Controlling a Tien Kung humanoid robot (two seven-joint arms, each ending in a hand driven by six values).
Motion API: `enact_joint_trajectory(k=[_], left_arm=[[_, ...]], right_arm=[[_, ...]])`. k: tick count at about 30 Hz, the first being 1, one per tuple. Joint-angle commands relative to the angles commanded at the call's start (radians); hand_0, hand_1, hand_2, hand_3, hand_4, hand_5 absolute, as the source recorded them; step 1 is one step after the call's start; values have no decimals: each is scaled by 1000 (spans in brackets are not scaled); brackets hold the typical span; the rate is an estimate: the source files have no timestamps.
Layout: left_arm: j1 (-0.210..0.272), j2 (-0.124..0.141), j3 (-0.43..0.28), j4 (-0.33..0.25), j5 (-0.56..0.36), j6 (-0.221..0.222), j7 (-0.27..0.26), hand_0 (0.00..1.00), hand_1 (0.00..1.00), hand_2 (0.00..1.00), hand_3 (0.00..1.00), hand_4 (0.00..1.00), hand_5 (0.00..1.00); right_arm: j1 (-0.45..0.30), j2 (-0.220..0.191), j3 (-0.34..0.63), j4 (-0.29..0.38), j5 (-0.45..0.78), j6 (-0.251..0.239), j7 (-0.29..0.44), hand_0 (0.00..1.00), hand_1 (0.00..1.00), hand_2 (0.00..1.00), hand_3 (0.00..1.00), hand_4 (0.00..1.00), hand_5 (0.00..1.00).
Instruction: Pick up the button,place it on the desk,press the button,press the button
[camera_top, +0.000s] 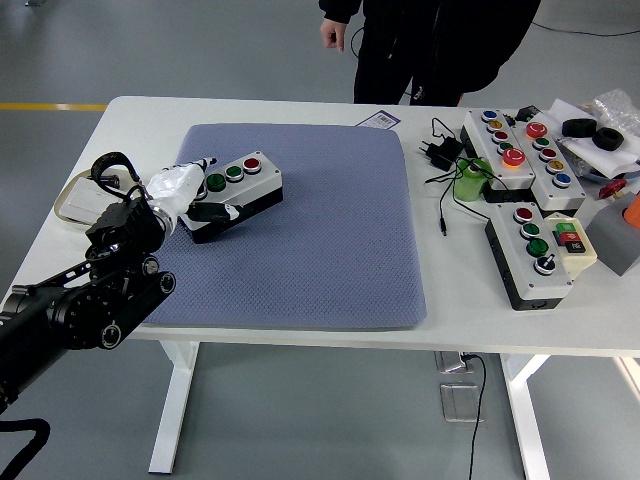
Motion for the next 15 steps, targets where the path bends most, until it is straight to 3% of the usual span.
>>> enact_joint_trajectory(k=[3,5,6,11,12,15], left_arm=[[-15,-8,22,20,8,6,8,984,992,998,998,998,622],[-25,-13,38,33,-6,33,17,984,992,998,998,998,622],[-30,-17,43,41,-18,39,19,832,874,886,998,971,427],[-39,-28,57,67,-7,55,33,832,874,886,998,971,427],[-41,-30,59,70,-5,56,34,655,749,744,916,873,220],[-45,-34,73,83,-3,47,36,655,749,744,916,873,220]], right_arm=[[0,0,-2,0,0,1,0,643,534,619,614,264,289],[-1,0,-4,0,3,0,1,643,534,619,614,264,289],[-2,0,-4,0,4,0,1,643,534,619,614,264,289],[-4,-2,-8,0,5,0,2,643,534,619,614,264,289],[-4,-2,-8,0,6,0,2,644,535,618,614,264,289],[-5,-3,-10,0,5,0,1,644,535,618,614,264,289]])
